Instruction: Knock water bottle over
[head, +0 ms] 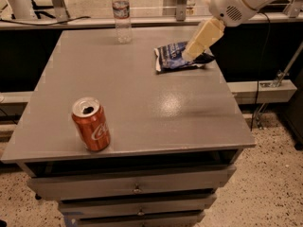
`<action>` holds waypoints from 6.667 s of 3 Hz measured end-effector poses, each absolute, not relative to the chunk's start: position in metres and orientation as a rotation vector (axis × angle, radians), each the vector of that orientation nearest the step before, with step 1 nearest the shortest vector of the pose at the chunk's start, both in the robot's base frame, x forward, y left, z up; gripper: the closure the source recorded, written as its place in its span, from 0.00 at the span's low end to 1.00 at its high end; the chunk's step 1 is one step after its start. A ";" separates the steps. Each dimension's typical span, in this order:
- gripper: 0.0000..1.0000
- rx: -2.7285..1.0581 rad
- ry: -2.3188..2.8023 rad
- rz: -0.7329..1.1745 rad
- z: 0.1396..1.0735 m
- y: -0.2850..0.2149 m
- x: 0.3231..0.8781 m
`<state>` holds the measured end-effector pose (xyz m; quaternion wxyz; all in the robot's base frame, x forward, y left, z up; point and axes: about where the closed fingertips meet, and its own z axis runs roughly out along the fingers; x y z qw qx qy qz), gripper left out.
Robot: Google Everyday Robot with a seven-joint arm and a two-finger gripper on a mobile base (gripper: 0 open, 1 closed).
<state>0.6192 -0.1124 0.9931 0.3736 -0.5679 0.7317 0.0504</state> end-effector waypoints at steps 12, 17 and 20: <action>1.00 -0.773 1.468 0.716 1.001 0.047 0.863; 1.00 -1.828 1.498 0.416 1.005 0.059 0.704; 1.00 -2.200 1.370 0.336 0.967 0.147 0.675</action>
Offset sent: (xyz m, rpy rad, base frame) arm 0.1687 0.0692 -0.0353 0.6915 -0.0622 -0.2000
